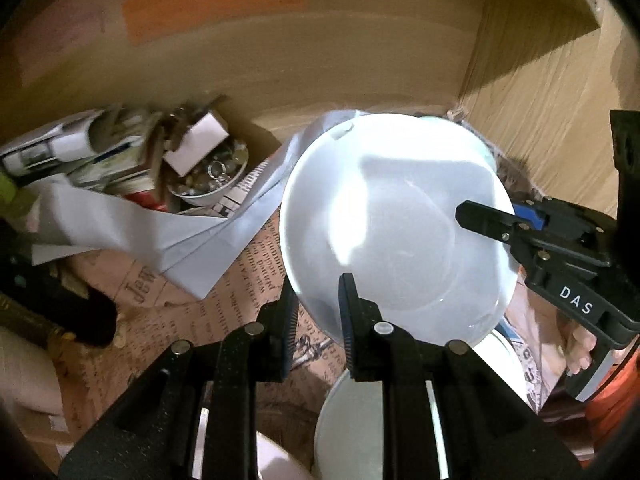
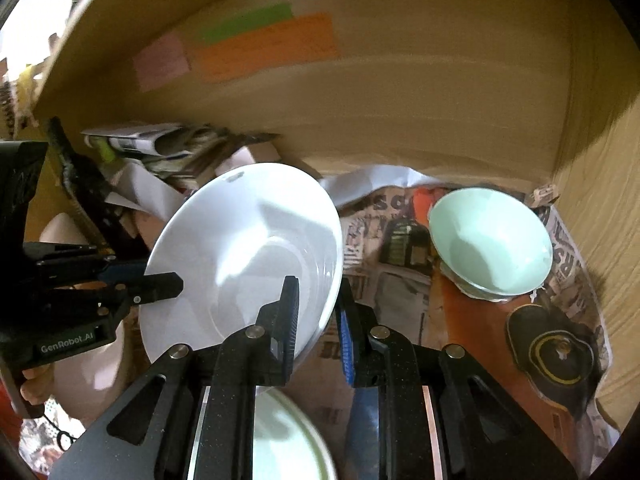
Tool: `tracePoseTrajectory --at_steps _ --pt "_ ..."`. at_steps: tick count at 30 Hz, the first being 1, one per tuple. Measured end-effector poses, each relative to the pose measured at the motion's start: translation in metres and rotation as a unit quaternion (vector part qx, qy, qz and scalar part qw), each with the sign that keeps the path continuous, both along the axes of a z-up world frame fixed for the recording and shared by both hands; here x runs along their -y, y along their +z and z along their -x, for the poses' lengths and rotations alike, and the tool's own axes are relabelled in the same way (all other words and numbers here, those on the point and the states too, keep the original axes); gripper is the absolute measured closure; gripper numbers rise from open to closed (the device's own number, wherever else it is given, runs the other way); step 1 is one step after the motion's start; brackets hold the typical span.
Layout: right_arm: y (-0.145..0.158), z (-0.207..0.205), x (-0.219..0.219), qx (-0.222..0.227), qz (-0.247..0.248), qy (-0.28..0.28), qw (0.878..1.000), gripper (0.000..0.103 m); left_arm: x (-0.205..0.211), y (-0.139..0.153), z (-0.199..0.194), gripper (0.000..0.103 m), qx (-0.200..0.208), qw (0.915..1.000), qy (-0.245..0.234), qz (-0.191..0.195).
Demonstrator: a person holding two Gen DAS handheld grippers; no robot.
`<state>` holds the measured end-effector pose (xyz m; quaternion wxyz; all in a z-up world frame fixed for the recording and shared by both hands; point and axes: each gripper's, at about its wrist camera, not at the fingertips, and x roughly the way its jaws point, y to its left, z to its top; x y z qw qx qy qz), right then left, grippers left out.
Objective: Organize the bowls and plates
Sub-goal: 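Lift the white bowl with both tools and carry it over the pale grey bowl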
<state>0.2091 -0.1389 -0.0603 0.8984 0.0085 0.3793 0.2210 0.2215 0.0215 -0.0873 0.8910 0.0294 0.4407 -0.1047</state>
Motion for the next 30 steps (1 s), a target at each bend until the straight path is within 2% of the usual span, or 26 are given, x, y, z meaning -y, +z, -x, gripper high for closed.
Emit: tracePoseTrajectory --at_steps 9,14,19,30 --pt "0.019 0.041 -0.022 0.023 -0.003 0.024 0.999 0.086 -0.022 0.021 0.052 0.083 0.036 0.9986 0.033 0.019" --pt "0.024 0.06 -0.039 0.031 -0.004 0.04 0.999 0.086 -0.037 0.022 0.075 0.083 0.042 0.9975 0.048 0.029" --pt "0.023 0.072 -0.056 0.041 0.004 0.059 0.997 0.085 -0.05 0.021 0.097 0.083 0.055 0.9962 0.064 0.025" --pt "0.01 0.087 -0.094 0.025 -0.004 0.1 0.995 0.085 -0.083 0.014 0.135 0.083 0.063 0.9912 0.112 0.032"
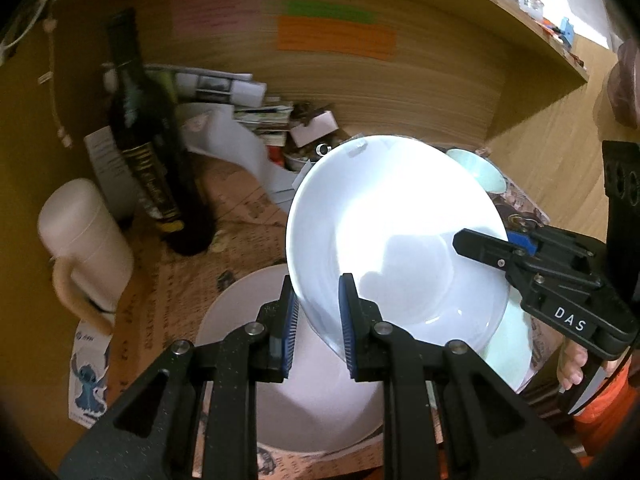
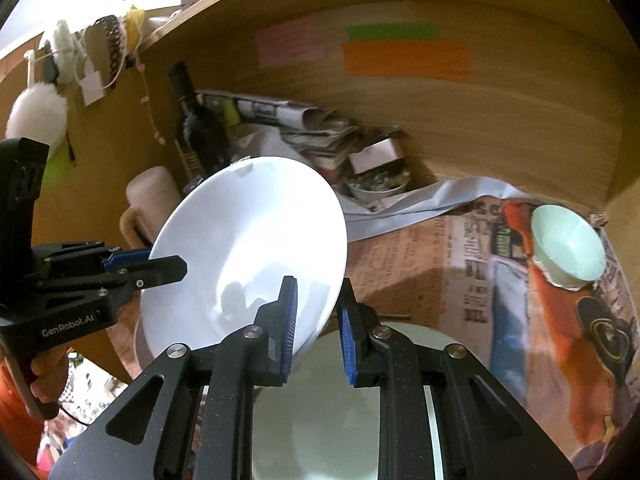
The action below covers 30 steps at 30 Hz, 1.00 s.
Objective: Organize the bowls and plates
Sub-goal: 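Lift the white bowl with both tools and carry it over the pale grey bowl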
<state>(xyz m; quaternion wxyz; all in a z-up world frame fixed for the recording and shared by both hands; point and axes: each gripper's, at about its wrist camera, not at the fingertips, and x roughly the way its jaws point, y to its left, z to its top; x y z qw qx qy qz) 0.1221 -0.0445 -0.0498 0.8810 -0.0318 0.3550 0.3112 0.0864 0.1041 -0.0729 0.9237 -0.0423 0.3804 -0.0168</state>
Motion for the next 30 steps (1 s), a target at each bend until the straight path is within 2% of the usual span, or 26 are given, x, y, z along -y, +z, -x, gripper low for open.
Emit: tracePoseTrajectory --at_steps 11,22,30 --pt "-0.019 0.01 -0.027 -0.029 -0.003 0.027 0.999 0.085 -0.023 -0.013 0.023 0.083 -0.01 0.9994 0.032 -0.003" --pt "-0.036 0.01 -0.044 -0.049 0.019 0.043 0.998 0.085 -0.038 -0.033 0.029 0.083 -0.031 0.9984 0.047 0.005" --pt "-0.049 0.011 -0.052 -0.067 0.035 0.058 0.995 0.085 -0.043 -0.042 0.035 0.083 -0.041 0.9978 0.051 -0.004"
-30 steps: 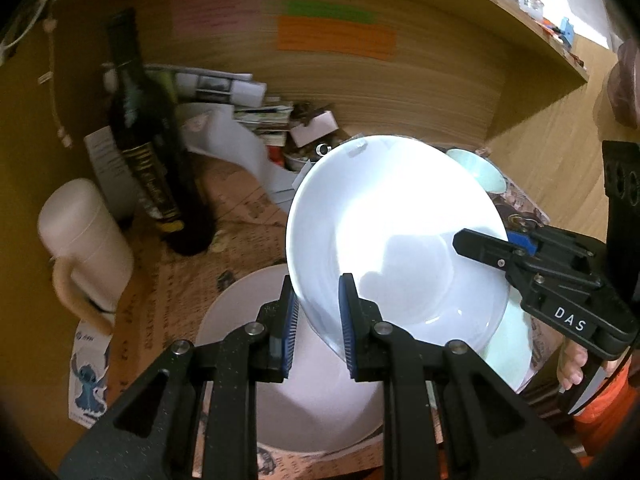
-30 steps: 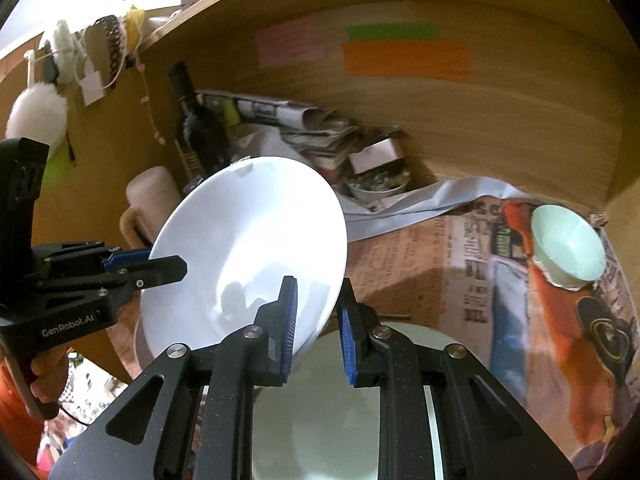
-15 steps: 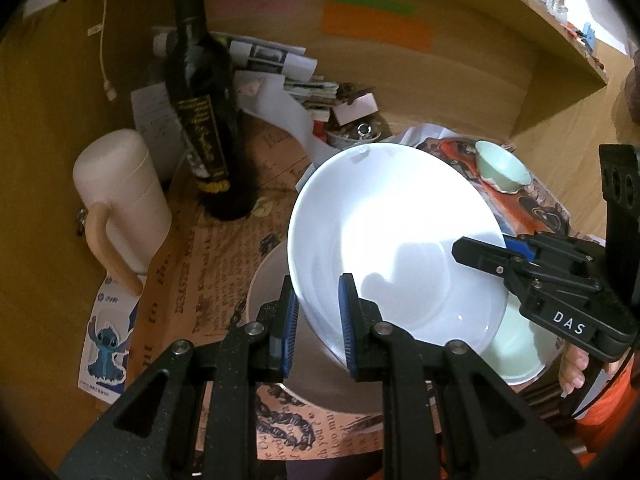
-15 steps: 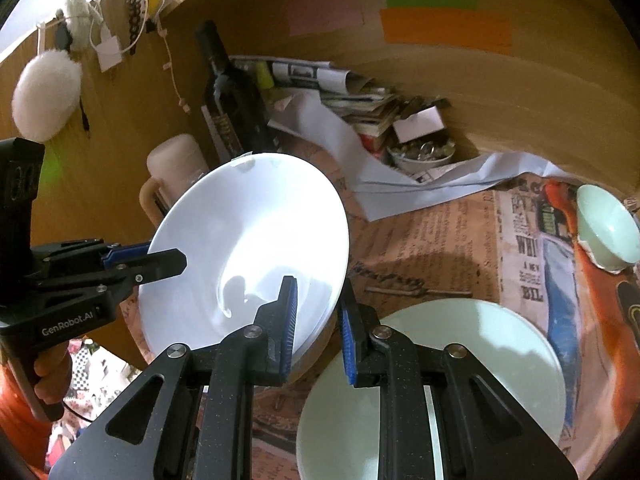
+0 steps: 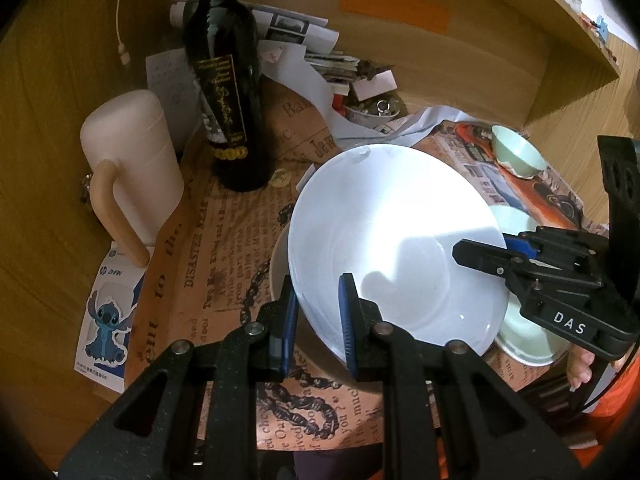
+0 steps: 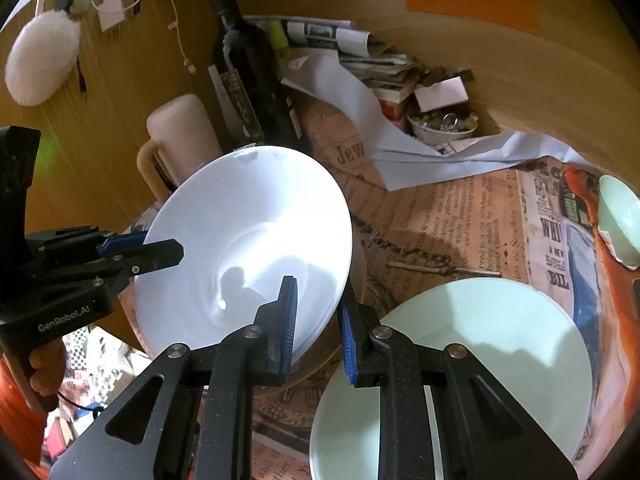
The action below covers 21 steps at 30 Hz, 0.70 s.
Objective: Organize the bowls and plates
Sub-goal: 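Lift the white bowl with both tools and carry it over the pale grey bowl, then lower the white bowl into the pale grey bowl and open both tools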
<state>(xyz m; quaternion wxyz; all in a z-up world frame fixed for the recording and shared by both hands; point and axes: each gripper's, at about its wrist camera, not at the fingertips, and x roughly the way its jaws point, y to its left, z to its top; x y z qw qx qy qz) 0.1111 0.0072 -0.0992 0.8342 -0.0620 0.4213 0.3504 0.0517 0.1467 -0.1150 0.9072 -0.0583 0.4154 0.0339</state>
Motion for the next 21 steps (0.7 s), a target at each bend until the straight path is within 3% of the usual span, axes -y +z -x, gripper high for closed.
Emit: tracePoseTrajectory --at_steps 10,14,21 --pt "-0.007 0.003 -0.006 -0.006 0.011 0.017 1.0 0.082 0.005 -0.006 0.005 0.083 -0.003 0.9988 -0.002 -0.049" --pt "-0.008 0.006 -0.011 0.002 0.022 0.023 1.0 0.081 0.001 -0.009 0.004 0.083 -0.007 0.9989 0.0 -0.047" --pt "-0.007 0.012 -0.016 0.023 0.038 0.034 0.998 0.066 -0.002 -0.012 0.002 0.083 -0.013 0.999 0.002 -0.042"
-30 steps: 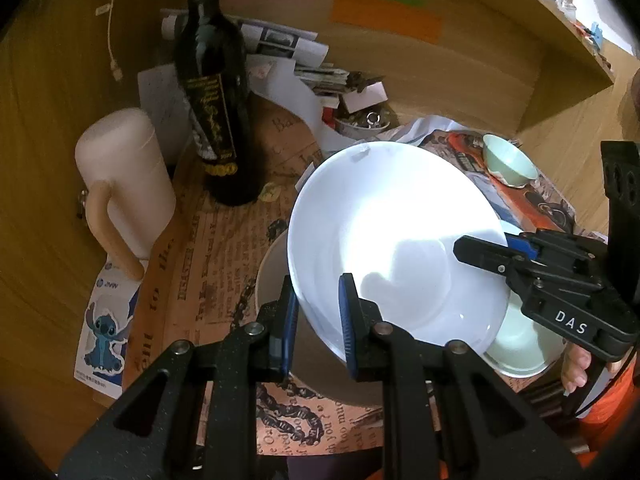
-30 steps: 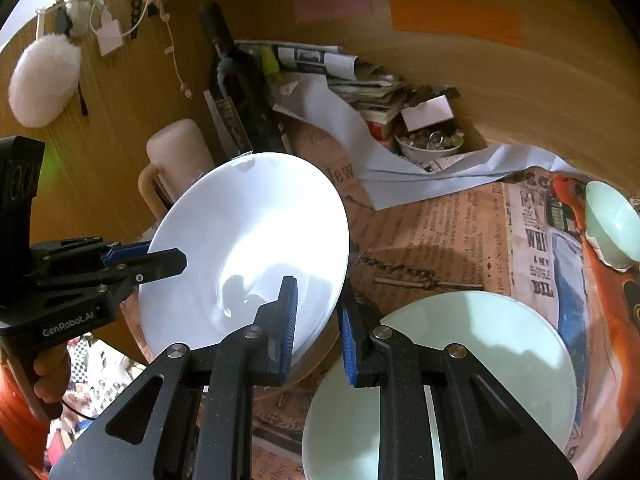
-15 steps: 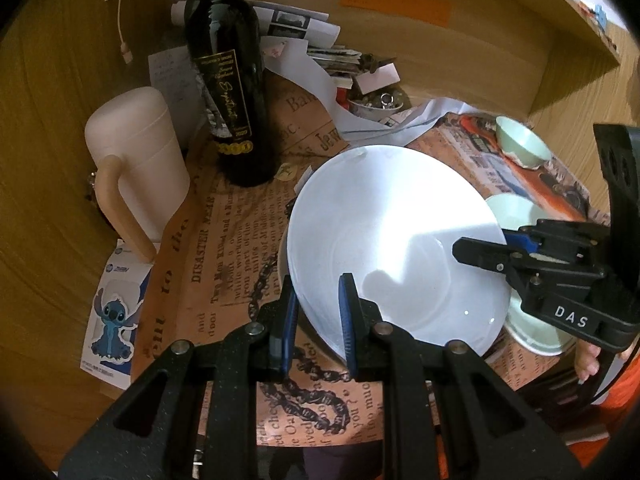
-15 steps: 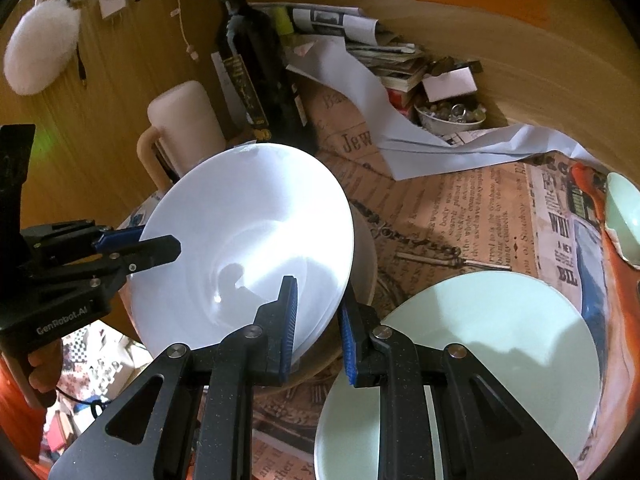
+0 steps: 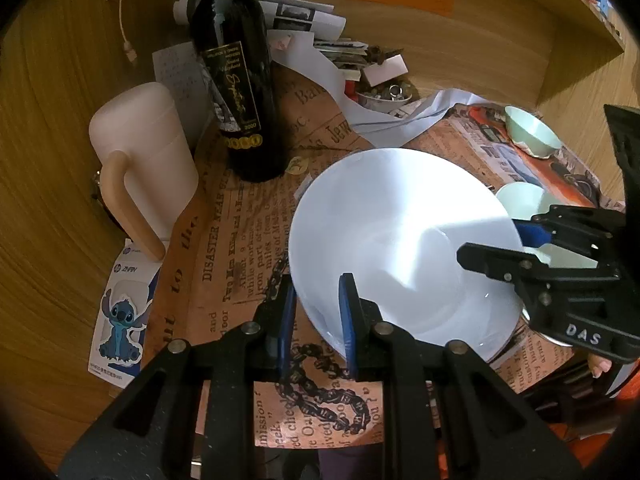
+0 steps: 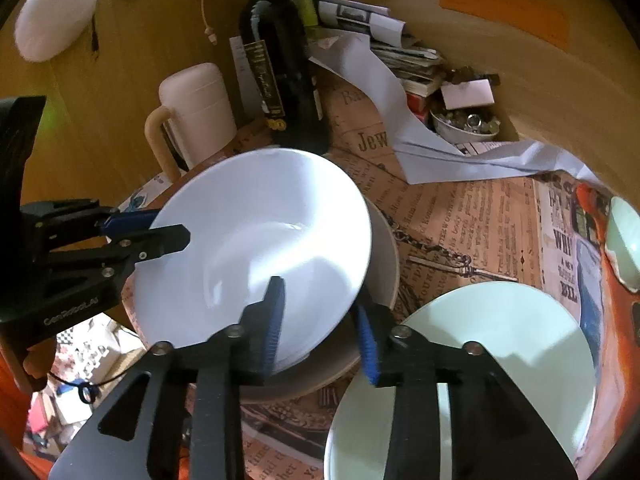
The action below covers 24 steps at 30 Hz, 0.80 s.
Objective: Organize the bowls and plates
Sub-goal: 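Lower the white bowl into the pale grey bowl and open both tools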
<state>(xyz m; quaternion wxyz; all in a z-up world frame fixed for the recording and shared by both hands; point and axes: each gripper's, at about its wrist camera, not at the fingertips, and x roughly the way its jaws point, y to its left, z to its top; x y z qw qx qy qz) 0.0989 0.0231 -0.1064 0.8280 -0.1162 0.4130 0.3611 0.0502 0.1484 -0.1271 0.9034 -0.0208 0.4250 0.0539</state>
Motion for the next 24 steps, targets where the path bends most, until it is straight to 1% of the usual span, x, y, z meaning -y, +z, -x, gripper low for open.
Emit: tracePoseTrajectory --at_steps 8,10,11,12,13,15,16,18,19,23,24 --pt "0.008 -0.003 0.007 -0.012 -0.018 -0.005 1.0 0.053 0.0 0.0 -0.001 0.075 -0.005 1.0 -0.004 0.006" --pt "0.01 -0.003 0.008 -0.012 -0.02 -0.001 1.0 0.05 0.002 0.002 -0.002 0.066 -0.008 0.9999 -0.008 0.007" --pt "0.011 -0.002 0.009 -0.009 -0.019 -0.002 1.0 0.047 0.003 0.005 -0.001 0.055 -0.006 0.9999 -0.009 0.007" --pt "0.013 0.0 0.011 -0.002 -0.02 -0.002 1.0 0.043 0.004 0.007 0.0 0.047 0.0 0.9999 -0.009 0.008" --pt "0.016 0.001 0.012 0.005 -0.022 -0.002 1.0 0.041 0.005 0.012 0.001 0.044 0.008 0.9999 -0.008 0.007" --pt "0.023 0.004 0.018 0.025 -0.028 -0.007 0.999 0.033 0.01 0.021 0.003 0.04 0.024 0.9997 -0.007 -0.004" --pt "0.027 0.005 0.021 0.033 -0.032 -0.009 0.999 0.032 0.012 0.025 0.002 0.039 0.028 0.9996 -0.008 -0.007" --pt "0.035 0.004 0.029 0.048 -0.037 -0.016 0.998 0.029 0.016 0.033 0.002 0.033 0.039 0.9991 -0.011 -0.009" --pt "0.038 0.002 0.032 0.053 -0.04 -0.02 0.998 0.028 0.017 0.038 0.001 0.032 0.044 0.9989 -0.013 -0.008" --pt "0.051 -0.009 0.056 0.067 -0.055 -0.048 0.995 0.027 0.027 0.053 -0.006 0.03 0.062 0.9979 -0.02 0.001" --pt "0.053 -0.012 0.062 0.069 -0.057 -0.055 0.994 0.027 0.029 0.057 -0.008 0.025 0.065 0.9976 -0.022 0.006"
